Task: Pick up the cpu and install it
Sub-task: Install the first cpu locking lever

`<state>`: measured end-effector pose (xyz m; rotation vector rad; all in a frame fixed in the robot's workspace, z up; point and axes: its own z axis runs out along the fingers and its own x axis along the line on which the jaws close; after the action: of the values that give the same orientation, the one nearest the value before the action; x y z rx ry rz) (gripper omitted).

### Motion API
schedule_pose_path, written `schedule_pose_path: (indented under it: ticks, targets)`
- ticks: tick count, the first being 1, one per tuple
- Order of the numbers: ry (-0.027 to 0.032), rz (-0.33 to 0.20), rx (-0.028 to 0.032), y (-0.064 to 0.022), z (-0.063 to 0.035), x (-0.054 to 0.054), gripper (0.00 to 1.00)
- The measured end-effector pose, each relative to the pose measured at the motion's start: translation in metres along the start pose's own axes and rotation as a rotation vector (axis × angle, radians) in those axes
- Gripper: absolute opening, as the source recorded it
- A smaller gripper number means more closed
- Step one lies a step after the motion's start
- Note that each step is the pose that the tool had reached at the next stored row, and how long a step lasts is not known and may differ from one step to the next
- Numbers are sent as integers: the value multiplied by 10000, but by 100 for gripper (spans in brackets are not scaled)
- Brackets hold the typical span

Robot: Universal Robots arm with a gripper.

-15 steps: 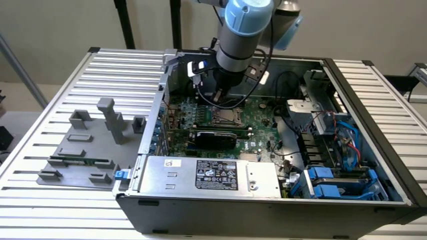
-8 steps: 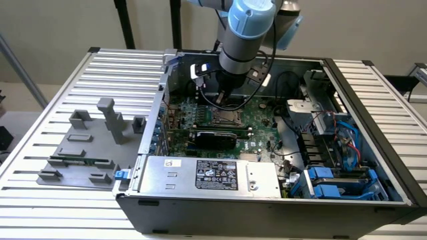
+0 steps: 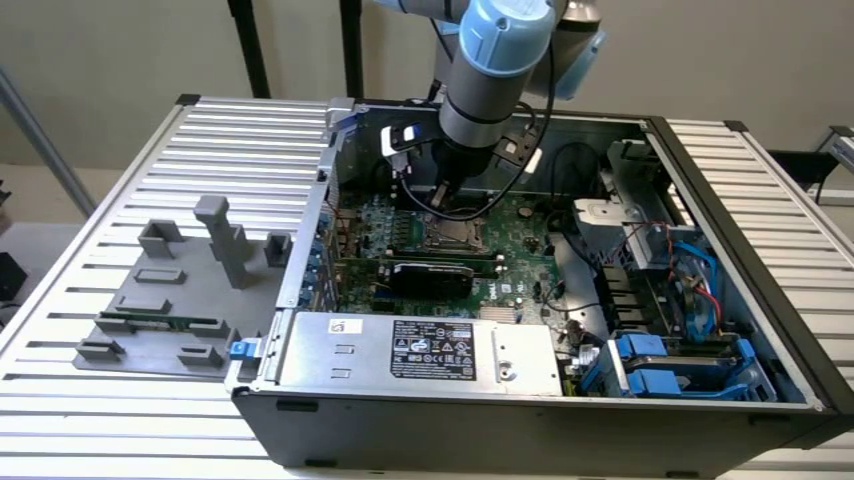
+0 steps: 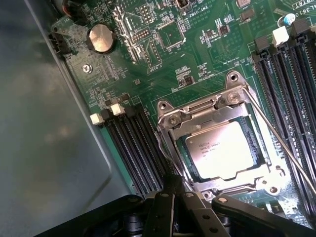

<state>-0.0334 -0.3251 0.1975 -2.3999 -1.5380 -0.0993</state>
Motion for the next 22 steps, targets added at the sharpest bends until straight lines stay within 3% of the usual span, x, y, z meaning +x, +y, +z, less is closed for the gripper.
schedule_pose_path:
  ticks: [8,11,22]
  targets:
    - [-62,44,94,7,-20,-6,11]
    - [-107,49,74,8,-20,-7,11]
    - [-186,63,33,12,-16,-5,11]
